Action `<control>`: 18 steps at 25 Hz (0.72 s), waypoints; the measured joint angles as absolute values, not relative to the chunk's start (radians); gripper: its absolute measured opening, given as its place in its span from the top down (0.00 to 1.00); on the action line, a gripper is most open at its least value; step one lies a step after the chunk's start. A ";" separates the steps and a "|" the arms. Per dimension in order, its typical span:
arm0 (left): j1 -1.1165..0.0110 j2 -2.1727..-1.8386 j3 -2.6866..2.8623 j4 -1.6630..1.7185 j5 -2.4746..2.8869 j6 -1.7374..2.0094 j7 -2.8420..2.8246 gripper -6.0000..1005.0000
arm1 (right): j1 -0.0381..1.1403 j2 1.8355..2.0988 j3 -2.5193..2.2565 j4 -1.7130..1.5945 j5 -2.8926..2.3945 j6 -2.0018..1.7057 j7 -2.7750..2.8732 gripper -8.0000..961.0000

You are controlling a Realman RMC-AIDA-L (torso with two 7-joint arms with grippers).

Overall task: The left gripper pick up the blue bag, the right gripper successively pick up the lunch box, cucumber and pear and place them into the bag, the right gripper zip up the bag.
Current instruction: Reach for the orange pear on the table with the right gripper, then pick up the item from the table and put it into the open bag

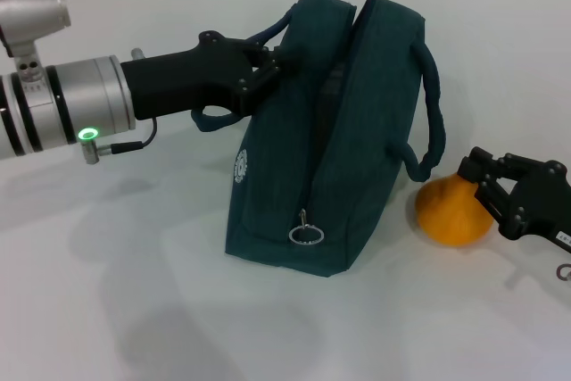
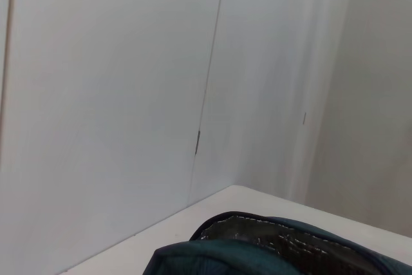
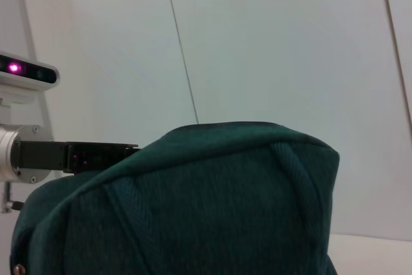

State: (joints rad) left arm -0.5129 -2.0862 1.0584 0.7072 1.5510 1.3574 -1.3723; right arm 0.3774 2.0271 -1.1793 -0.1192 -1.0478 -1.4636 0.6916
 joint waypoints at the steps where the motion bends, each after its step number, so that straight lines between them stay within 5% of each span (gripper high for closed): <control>1: -0.513 -2.086 1.058 0.707 1.551 1.357 -1.371 0.86 | 0.377 2.027 -1.179 -0.119 -1.048 -1.464 0.692 0.87; 18: -0.500 -2.086 1.058 0.710 1.551 1.377 -1.340 0.86 | 0.344 2.020 -1.167 -0.127 -1.045 -1.573 0.677 0.96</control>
State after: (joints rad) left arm -0.4998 -2.0861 1.0584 0.7104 1.5515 1.3774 -1.3398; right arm 0.3439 2.0205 -1.1666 -0.1269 -1.0449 -1.5726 0.6769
